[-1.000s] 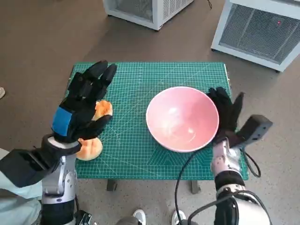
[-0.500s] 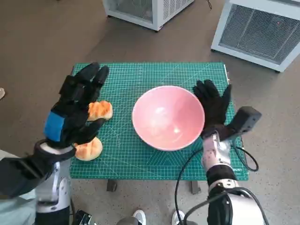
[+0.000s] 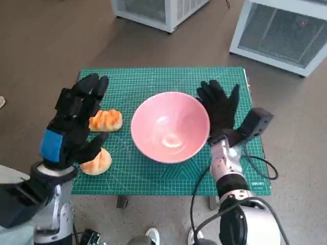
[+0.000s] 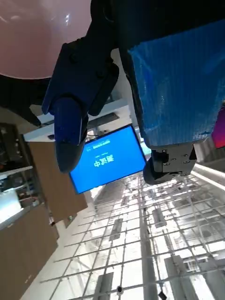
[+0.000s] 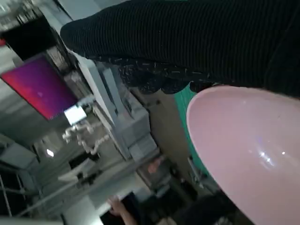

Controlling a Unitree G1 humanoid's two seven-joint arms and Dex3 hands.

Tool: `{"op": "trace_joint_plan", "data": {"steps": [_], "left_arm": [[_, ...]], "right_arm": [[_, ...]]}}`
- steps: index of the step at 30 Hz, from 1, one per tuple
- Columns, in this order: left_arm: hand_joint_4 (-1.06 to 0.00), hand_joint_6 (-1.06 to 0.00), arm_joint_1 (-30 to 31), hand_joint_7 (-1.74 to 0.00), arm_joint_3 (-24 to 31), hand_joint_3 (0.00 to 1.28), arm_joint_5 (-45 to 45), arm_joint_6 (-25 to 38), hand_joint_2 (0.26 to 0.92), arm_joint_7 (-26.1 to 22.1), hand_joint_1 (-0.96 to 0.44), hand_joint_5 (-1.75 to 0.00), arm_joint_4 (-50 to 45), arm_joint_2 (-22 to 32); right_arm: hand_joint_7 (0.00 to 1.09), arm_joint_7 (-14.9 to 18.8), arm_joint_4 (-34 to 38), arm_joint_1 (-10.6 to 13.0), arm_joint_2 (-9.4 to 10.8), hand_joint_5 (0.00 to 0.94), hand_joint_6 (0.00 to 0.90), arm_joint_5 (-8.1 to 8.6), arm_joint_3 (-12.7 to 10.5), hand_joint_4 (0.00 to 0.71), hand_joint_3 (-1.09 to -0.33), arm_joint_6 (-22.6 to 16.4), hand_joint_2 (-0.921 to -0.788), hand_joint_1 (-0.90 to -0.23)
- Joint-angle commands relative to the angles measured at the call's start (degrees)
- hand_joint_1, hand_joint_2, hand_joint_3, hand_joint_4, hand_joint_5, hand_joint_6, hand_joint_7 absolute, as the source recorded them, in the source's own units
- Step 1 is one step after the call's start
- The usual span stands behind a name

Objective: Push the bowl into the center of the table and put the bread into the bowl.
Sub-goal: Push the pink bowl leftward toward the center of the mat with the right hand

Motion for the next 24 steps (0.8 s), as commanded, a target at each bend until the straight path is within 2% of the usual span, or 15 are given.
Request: {"op": "trace_joint_plan", "data": {"steps": [1,7,15,21,24], "left_arm": [[-0.25,-0.03,1.45,-0.61,0.44,0.32,1.25,-0.21,0.921,1.03,-0.6,-0.01,-1.49,0.17],[-0.25,-0.02,2.12,-0.61,0.33,0.32,2.19,-0.69,0.921,1.63,-0.6,-0.01,-1.78,0.07],[-0.25,-0.02,2.3,-0.6,0.23,0.34,2.63,-1.11,0.921,2.14,-0.6,0.0,-1.53,0.02],[-0.24,-0.02,1.62,-0.6,0.11,0.34,2.66,-1.21,0.921,2.22,-0.6,0.0,-0.66,-0.05],[-0.24,-0.02,1.06,-0.6,0.01,0.34,2.61,-1.19,0.921,2.23,-0.6,0.0,-0.07,-0.11]], "right_arm": [[0.49,-0.55,0.9,-0.33,1.26,0.004,0.111,-0.65,-0.05,0.156,-0.942,1.74,-0.921,-0.591],[0.46,-0.47,0.97,-0.99,1.94,0.003,0.145,-0.5,-0.22,0.163,-0.929,2.86,-0.921,-0.585],[0.44,0.28,0.67,-1.65,0.74,0.004,0.165,-1.16,0.49,0.17,-0.939,2.97,-0.921,-0.587],[0.42,1.47,-0.06,-1.87,-0.66,0.001,0.144,-2.32,1.85,0.161,-0.931,0.04,-0.921,-0.598],[0.42,2.02,-0.65,-1.81,-1.2,0.0,0.143,-3.68,3.06,0.156,-0.923,-3.13,-0.921,-0.599]]}}
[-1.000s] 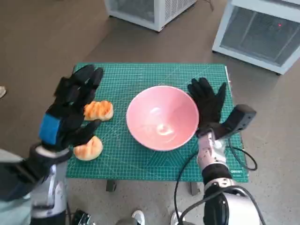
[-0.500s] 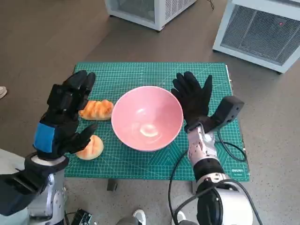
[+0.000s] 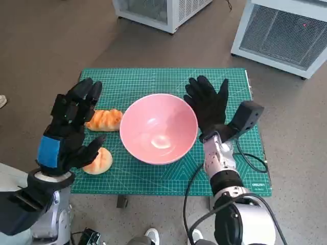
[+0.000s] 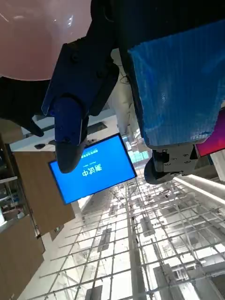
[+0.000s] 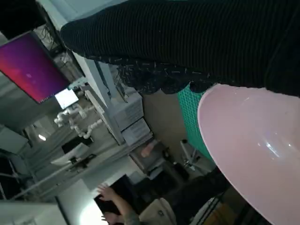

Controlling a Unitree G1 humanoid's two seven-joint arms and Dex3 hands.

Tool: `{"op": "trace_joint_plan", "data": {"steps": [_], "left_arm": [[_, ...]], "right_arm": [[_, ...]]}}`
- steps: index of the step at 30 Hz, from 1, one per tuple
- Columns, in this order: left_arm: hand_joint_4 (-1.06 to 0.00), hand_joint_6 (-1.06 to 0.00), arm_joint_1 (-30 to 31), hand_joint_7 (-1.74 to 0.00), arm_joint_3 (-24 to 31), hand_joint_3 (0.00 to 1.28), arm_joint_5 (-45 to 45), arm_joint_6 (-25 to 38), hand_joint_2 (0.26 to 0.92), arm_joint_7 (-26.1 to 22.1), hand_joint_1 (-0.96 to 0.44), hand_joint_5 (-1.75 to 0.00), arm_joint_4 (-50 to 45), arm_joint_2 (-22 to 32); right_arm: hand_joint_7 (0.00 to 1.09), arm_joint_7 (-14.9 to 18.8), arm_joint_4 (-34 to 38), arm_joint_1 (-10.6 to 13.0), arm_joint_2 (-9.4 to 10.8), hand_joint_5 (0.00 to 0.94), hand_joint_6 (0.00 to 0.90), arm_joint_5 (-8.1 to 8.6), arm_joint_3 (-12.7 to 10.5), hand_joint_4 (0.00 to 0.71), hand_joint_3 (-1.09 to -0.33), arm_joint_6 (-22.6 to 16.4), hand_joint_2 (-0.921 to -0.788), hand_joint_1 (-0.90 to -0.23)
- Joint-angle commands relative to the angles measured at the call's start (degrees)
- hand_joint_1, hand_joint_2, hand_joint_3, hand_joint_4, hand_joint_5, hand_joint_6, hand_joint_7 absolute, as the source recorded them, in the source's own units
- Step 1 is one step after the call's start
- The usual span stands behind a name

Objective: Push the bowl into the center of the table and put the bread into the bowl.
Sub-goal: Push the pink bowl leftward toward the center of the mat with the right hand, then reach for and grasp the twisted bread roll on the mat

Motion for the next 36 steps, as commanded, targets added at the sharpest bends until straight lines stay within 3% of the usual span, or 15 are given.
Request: {"op": "trace_joint_plan", "data": {"steps": [1,7,18,23,26,32,36], "left_arm": [[-0.24,-0.02,-0.85,-0.6,-0.01,0.34,0.54,-0.9,0.921,0.38,-0.6,0.0,0.64,-0.12],[-0.24,-0.01,-2.38,-0.6,-0.38,0.35,0.11,-0.4,0.921,0.46,-0.6,0.0,1.55,-0.29],[-0.24,-0.02,-6.07,-0.61,-0.98,0.32,-2.18,0.95,0.921,-0.36,-0.6,0.0,3.34,-0.37],[-0.24,-0.02,-7.53,-0.61,-1.48,0.29,-2.82,1.39,0.921,-0.77,-0.6,0.0,3.29,-0.51],[-0.25,-0.02,-8.82,-0.6,-1.66,0.28,-2.96,0.57,0.921,-1.47,-0.6,0.0,4.45,-0.39],[-0.26,-0.06,-12.29,-0.56,-1.87,0.27,-3.34,-3.06,0.921,-4.73,-0.6,-0.01,9.12,-0.02],[-0.26,-0.09,-14.18,-0.51,-2.48,0.27,-3.68,-4.63,0.921,-6.69,-0.6,-0.01,10.85,-0.15]], "right_arm": [[0.42,0.96,-0.6,0.08,-1.28,0.0,0.144,-2.26,1.8,0.153,-0.922,-4.0,-0.921,-0.597],[0.5,4.06,-2.24,0.63,-2.5,0.001,0.106,-3.99,4.05,0.15,-0.888,-11.07,-0.921,-0.627],[0.61,14.69,-8.62,3.6,-4.92,0.014,0.063,-5.02,8.53,0.21,-0.829,-25.24,-0.921,-0.679],[0.64,18.72,-13.44,5.54,-5.39,0.012,0.051,-3.82,10.24,0.215,-0.817,-29.13,-0.921,-0.71],[0.67,21.79,-17.24,7.13,-5.34,0.011,0.03,-2.04,11.06,0.217,-0.806,-30.06,-0.921,-0.725],[0.66,25.53,-24.31,10.17,-5.32,0.002,0.002,1.09,13.1,0.201,-0.791,-29.14,-0.921,-0.747],[0.65,26.15,-27.94,11.8,-5.53,0.001,0.0,2.01,14.43,0.197,-0.784,-28.36,-0.921,-0.755]]}}
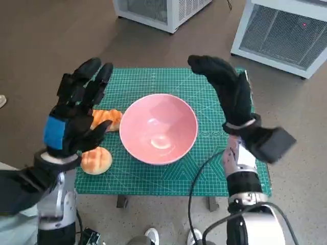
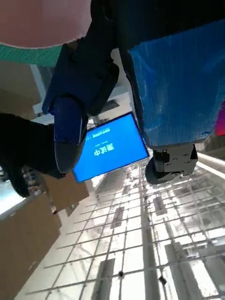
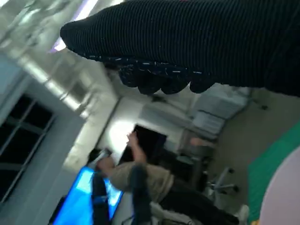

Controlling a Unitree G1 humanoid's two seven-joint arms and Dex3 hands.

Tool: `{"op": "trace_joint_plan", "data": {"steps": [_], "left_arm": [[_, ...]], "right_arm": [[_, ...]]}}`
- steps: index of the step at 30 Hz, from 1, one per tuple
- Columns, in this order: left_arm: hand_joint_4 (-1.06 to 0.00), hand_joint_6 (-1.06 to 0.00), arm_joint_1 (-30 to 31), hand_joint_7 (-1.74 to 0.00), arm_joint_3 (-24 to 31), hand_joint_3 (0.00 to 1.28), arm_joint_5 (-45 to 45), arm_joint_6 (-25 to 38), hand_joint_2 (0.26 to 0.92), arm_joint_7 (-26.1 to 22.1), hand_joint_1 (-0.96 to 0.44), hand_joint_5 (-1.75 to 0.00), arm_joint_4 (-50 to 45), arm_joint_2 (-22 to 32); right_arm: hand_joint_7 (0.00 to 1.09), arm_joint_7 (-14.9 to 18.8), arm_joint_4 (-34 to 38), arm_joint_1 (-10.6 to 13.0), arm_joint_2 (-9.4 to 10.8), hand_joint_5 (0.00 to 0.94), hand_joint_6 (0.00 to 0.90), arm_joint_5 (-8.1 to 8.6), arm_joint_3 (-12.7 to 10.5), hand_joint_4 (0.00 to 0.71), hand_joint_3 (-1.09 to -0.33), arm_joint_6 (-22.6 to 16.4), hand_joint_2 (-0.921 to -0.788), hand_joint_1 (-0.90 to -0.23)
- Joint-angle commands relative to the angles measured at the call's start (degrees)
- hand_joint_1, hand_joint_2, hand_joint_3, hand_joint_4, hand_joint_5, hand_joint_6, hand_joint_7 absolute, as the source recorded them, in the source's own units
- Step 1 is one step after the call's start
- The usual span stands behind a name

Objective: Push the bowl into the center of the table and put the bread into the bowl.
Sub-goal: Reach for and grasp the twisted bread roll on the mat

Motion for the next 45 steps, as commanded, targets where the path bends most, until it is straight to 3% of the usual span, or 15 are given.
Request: {"op": "trace_joint_plan", "data": {"steps": [1,17,22,26,28,31,35,38,45], "left_arm": [[-0.26,-0.09,-2.64,-0.51,-0.92,0.27,-0.55,-2.53,0.921,-2.35,-0.6,-0.01,1.76,-0.01],[-0.27,-0.1,-6.27,-0.51,-2.39,0.26,1.48,-4.92,0.921,-5.32,-0.62,0.0,3.23,1.9],[-0.25,-0.09,-6.97,-0.53,-1.22,0.24,2.01,-4.54,0.921,-6.52,-0.62,0.0,3.74,5.01],[-0.23,-0.07,-7.11,-0.53,0.16,0.12,5.97,-3.25,0.898,-6.75,-0.59,0.0,4.25,10.37],[-0.19,-0.07,-6.36,-0.49,0.77,0.06,12.76,1.72,0.841,-5.37,-0.51,0.0,2.43,15.89],[-0.14,-0.16,-6.1,-0.31,-0.53,0.02,24.79,12.96,0.754,-4.26,-0.29,0.0,-1.7,23.03],[-0.12,-0.21,-8.06,-0.17,-4.13,0.01,33.6,27.39,0.735,-7.24,-0.04,0.0,-4.92,28.52],[-0.1,-0.24,-10.07,-0.11,-6.53,0.01,36.51,33.87,0.738,-9.06,0.05,0.0,-4.42,29.89],[-0.11,-0.26,-13.58,-0.07,-11.73,0.02,40.86,40.15,0.749,-10.71,0.08,-0.01,0.47,29.71]], "right_arm": [[0.65,1.33,-3.9,3.31,-0.32,0.001,0.0,1.08,1.7,0.196,-0.782,1.38,-0.921,-0.756],[0.65,0.12,-9.5,5.8,-0.65,0.002,-0.001,2.56,3.59,0.19,-0.788,4.42,-0.921,-0.735],[0.65,-0.21,-9.83,5.97,-0.65,0.002,-0.001,2.74,3.78,0.19,-0.788,4.97,-0.921,-0.73],[0.64,-0.45,-9.97,6.09,-0.67,0.003,-0.001,2.78,3.88,0.191,-0.789,5.15,-0.921,-0.731],[0.64,-0.61,-9.89,6.12,-0.66,0.003,-0.001,2.7,3.93,0.192,-0.789,5.02,-0.921,-0.73],[0.64,-0.78,-9.7,6.11,-0.6,0.004,-0.001,2.74,3.96,0.192,-0.789,5.06,-0.921,-0.729],[0.64,-0.84,-9.44,6.04,-0.51,0.004,-0.001,2.96,3.91,0.192,-0.789,5.26,-0.921,-0.728],[0.64,-0.81,-9.27,6.0,-0.43,0.003,-0.001,3.14,3.84,0.192,-0.79,5.45,-0.921,-0.731],[0.64,-0.88,-9.11,6.0,-0.2,0.003,-0.001,3.4,3.84,0.192,-0.789,5.76,-0.921,-0.736]]}}
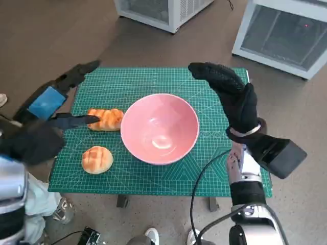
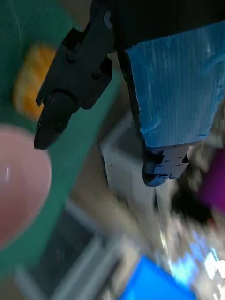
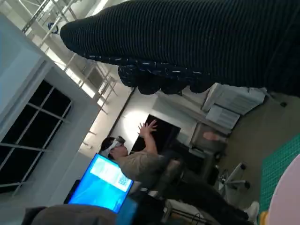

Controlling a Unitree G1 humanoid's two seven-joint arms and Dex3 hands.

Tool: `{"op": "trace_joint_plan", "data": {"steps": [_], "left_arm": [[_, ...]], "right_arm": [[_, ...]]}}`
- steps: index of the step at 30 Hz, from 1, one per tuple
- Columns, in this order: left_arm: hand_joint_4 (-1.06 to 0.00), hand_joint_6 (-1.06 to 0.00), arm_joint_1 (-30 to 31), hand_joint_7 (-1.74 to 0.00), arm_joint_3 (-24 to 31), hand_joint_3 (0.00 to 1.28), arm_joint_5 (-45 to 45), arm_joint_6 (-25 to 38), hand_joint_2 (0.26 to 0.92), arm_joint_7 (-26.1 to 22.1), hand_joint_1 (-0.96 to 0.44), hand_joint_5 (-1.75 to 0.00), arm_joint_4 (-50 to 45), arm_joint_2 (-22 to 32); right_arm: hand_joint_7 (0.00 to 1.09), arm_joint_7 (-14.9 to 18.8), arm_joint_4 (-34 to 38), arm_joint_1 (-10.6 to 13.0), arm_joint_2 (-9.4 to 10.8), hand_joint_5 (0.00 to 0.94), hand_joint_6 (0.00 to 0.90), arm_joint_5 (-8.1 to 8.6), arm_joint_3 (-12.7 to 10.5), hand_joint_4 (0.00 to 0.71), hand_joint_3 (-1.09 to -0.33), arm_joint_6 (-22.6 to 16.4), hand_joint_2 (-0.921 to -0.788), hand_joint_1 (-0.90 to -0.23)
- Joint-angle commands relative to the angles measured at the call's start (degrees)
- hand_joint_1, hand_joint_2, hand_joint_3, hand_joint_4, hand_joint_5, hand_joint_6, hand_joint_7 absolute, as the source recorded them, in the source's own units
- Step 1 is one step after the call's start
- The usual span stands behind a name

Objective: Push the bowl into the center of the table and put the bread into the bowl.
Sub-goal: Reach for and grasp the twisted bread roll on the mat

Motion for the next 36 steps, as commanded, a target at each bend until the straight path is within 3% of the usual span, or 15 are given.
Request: {"op": "trace_joint_plan", "data": {"steps": [1,13,19,36], "left_arm": [[-0.12,-0.26,-4.54,-0.06,-5.43,0.02,4.8,7.03,0.75,-2.3,0.08,-0.01,2.0,1.6],[-0.16,-0.32,-9.7,-0.05,-13.59,0.02,8.43,6.42,0.752,-2.27,0.1,-0.01,14.39,-0.28],[-0.17,-0.35,-11.99,-0.04,-16.54,0.02,9.21,2.0,0.747,-1.0,0.1,-0.01,22.62,-2.06],[-0.23,-0.42,-17.49,-0.04,-23.25,0.02,13.49,-5.62,0.752,5.73,0.01,-0.02,40.59,-8.82]], "right_arm": [[0.64,-0.57,0.9,1.25,0.28,0.003,-0.001,0.3,0.15,0.192,-0.789,1.29,-0.921,-0.736],[0.64,-0.2,1.41,1.07,0.38,0.003,-0.001,0.89,-0.02,0.192,-0.789,1.46,-0.921,-0.733],[0.64,0.27,1.61,0.98,0.35,0.003,-0.001,1.43,-0.11,0.192,-0.789,1.73,-0.921,-0.732],[0.64,0.83,0.71,1.47,-0.15,0.003,-0.001,1.92,0.1,0.193,-0.789,2.7,-0.921,-0.731]]}}
